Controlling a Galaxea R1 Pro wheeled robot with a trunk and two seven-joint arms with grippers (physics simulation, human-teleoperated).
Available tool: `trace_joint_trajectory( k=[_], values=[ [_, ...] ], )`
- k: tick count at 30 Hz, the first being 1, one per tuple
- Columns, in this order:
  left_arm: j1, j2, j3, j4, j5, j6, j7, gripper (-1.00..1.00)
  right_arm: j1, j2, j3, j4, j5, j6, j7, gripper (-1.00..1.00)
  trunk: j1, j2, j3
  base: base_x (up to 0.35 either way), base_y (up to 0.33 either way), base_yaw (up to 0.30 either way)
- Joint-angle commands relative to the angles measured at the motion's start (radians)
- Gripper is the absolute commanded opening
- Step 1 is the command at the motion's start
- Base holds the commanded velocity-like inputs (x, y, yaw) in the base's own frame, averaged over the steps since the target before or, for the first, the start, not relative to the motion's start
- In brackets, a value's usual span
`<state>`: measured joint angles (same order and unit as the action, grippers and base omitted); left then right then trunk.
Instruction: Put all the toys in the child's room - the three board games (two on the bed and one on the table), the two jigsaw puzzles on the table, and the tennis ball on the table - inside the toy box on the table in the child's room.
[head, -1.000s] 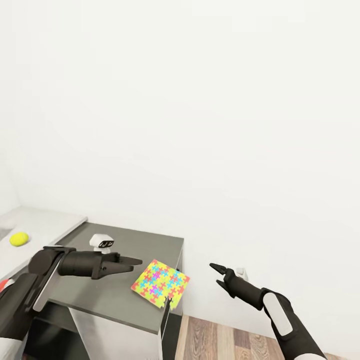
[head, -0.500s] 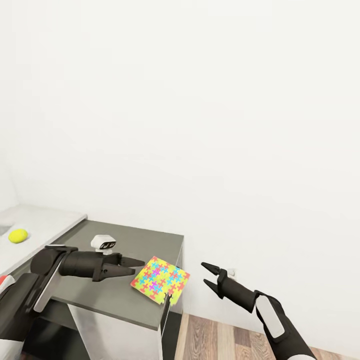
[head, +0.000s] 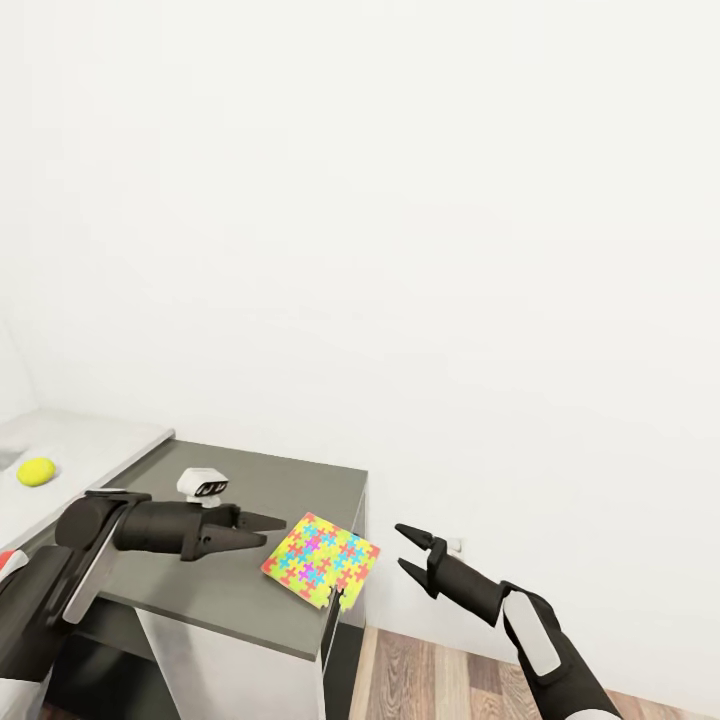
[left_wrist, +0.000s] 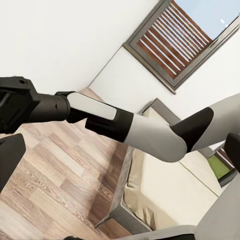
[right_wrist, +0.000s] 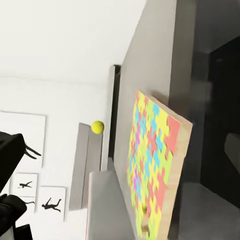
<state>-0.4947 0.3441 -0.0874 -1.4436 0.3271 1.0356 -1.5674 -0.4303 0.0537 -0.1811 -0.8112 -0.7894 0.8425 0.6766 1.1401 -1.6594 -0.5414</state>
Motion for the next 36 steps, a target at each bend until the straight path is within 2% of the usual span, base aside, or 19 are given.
trace_joint_trajectory(
  k=[1, 7, 18, 29, 36],
  values=[
    [-0.001, 0.001, -0.001, 0.000, 0.001, 0.011, -0.003, 1.00, -0.001, -0.002, -0.009, 0.001, 0.002, 0.006, 0.003, 1.00, 0.000, -0.001, -0.001, 0.000, 0.000, 0.000],
    [-0.001, 0.001, 0.006, 0.001, 0.001, 0.010, -0.003, 1.00, -0.001, -0.007, -0.034, 0.003, 0.002, 0.007, 0.002, 1.00, 0.000, -0.001, -0.001, 0.000, 0.000, 0.000],
    [-0.001, -0.001, 0.014, 0.002, 0.001, 0.009, -0.003, 1.00, -0.001, -0.010, -0.043, 0.027, 0.003, 0.023, 0.002, 1.00, 0.000, -0.001, -0.001, 0.000, 0.046, 0.000],
    [-0.001, 0.000, 0.014, 0.002, 0.001, 0.009, -0.003, 1.00, -0.001, -0.029, -0.080, 0.044, 0.004, 0.028, 0.001, 1.00, 0.000, -0.001, -0.001, 0.000, 0.041, 0.000],
    [-0.001, 0.000, 0.015, 0.002, 0.001, 0.009, -0.003, 1.00, -0.001, -0.029, -0.082, 0.044, 0.004, 0.029, 0.001, 1.00, 0.027, -0.050, -0.023, 0.000, 0.001, 0.000]
  ],
)
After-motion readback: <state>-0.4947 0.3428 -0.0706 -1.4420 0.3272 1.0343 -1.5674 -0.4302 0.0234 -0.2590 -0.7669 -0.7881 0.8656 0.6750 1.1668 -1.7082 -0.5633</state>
